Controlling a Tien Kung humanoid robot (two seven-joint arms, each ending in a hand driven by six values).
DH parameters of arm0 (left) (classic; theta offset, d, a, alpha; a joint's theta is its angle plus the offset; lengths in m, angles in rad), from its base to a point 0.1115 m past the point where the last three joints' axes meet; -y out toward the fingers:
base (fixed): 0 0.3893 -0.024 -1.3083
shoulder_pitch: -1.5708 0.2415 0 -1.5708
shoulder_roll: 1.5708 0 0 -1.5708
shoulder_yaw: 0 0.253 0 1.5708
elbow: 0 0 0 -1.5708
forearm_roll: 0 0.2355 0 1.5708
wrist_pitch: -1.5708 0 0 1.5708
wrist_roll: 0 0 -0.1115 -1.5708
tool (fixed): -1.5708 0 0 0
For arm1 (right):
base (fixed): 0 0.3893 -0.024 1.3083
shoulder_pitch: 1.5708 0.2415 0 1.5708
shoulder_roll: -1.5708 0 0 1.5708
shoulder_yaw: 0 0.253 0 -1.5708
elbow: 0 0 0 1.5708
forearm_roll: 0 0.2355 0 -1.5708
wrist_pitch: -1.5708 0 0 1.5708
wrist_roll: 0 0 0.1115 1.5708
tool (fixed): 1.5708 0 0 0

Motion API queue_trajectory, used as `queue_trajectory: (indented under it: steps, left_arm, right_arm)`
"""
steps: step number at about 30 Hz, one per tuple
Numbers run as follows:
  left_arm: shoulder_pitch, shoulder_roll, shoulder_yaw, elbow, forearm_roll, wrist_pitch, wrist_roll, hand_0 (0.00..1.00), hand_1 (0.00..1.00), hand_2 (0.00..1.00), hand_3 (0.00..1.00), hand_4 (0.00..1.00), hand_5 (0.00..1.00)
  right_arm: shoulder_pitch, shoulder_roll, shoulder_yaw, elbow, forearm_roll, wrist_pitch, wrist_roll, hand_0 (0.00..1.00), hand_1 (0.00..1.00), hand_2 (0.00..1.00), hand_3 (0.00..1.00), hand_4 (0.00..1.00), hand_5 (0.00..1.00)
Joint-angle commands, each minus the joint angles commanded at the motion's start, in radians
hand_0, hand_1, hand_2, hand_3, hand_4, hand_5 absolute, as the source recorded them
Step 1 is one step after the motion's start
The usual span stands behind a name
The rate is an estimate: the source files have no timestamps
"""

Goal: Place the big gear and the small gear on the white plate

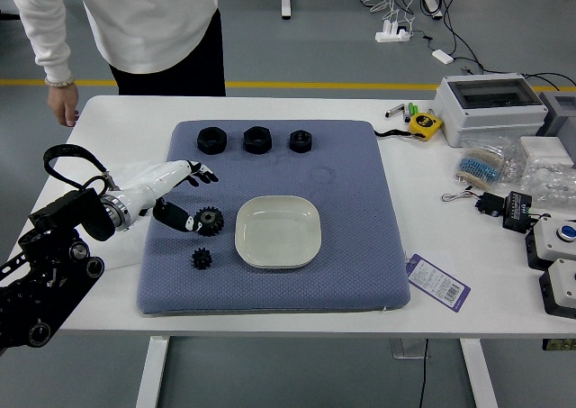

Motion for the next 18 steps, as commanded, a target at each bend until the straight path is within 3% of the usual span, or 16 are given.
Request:
queue_trajectory:
  steps: [18]
  left_arm:
    - [-0.056, -0.033, 0.057, 0.096, 0.020, 0.011, -0.014, 0.718, 0.668, 0.725, 0.731, 0.998, 0.107]
  right_arm:
    - [0.005, -0.002, 0.003, 0.000, -0.006, -0.001, 0.000, 0.688, 0.687, 0.774, 0.689, 0.952, 0.775]
